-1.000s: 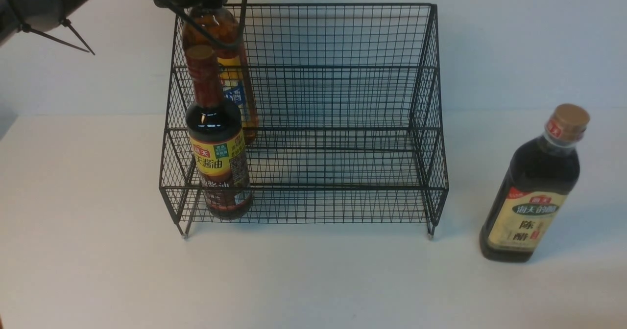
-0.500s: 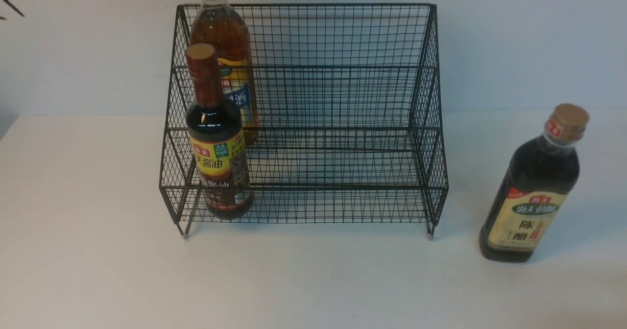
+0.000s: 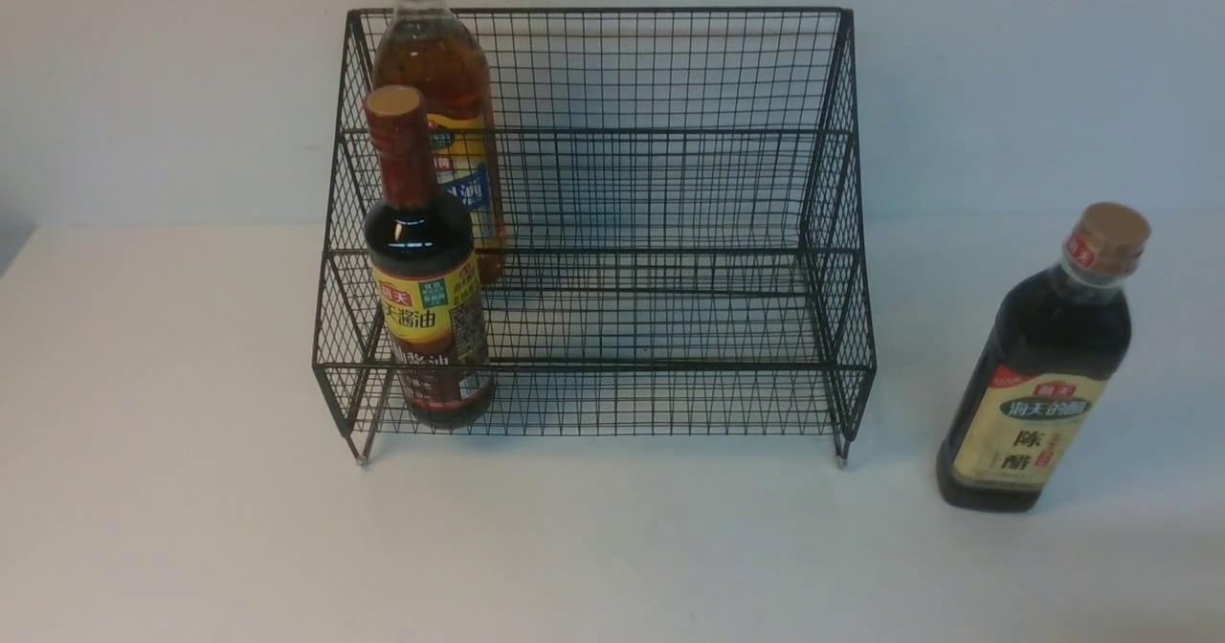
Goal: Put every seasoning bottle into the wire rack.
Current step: Use the right arm to grab the condiment bottle closest to it
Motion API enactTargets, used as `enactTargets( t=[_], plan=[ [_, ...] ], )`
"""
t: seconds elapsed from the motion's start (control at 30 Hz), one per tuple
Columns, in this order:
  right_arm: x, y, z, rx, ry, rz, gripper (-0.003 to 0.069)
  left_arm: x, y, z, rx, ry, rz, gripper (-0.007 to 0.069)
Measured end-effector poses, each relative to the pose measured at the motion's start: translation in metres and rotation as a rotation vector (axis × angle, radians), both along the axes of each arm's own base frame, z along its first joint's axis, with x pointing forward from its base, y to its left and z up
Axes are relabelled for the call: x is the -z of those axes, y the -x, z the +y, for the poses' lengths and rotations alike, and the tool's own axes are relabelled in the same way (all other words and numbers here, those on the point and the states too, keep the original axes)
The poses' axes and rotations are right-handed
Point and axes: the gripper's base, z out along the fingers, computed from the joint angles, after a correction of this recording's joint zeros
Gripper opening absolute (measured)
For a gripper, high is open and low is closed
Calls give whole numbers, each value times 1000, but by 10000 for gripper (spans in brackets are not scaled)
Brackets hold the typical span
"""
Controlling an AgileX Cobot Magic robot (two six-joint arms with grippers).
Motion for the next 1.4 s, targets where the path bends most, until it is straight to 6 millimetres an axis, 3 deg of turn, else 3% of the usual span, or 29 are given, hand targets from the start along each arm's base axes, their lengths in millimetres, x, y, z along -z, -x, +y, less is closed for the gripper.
enactTargets(
  t=[0.13,0.17,0.2,0.27,0.5,0.73,1.0,1.03,1.07,1.23,1.27,1.3,1.33,1.37,1.4],
  plan=[
    [0,0,0,0,0,0,-12,12,40,7,11,12,17,-5],
    [0,0,0,0,0,0,-12,15,41,7,12,11,27,-5],
    [0,0,0,0,0,0,-12,22,59,11,17,19,30,-5],
    [0,0,0,0,0,0,-12,27,68,12,20,22,36,-5],
    [0,0,0,0,0,0,-12,69,123,23,27,-4,172,-5],
    [0,0,0,0,0,0,-12,75,149,29,44,-48,189,-5],
    [0,0,0,0,0,0,-12,89,155,31,76,-131,54,-5],
    [0,0,0,0,0,0,-12,106,156,31,80,-151,10,-5],
    [0,0,0,0,0,0,-12,104,158,31,78,-148,-8,-5],
    [0,0,0,0,0,0,-12,187,172,37,40,-137,-171,-5],
    [0,0,0,0,0,0,-12,191,172,37,37,-136,-174,-5],
    [0,0,0,0,0,0,-12,227,174,39,11,-140,-170,-5],
    [0,0,0,0,0,0,-12,225,176,40,5,-138,-185,-5],
    [0,0,0,0,0,0,-12,260,179,42,-25,-142,-174,-5],
    [0,0,0,0,0,0,-12,278,181,43,-43,-145,-166,-5]
  ],
)
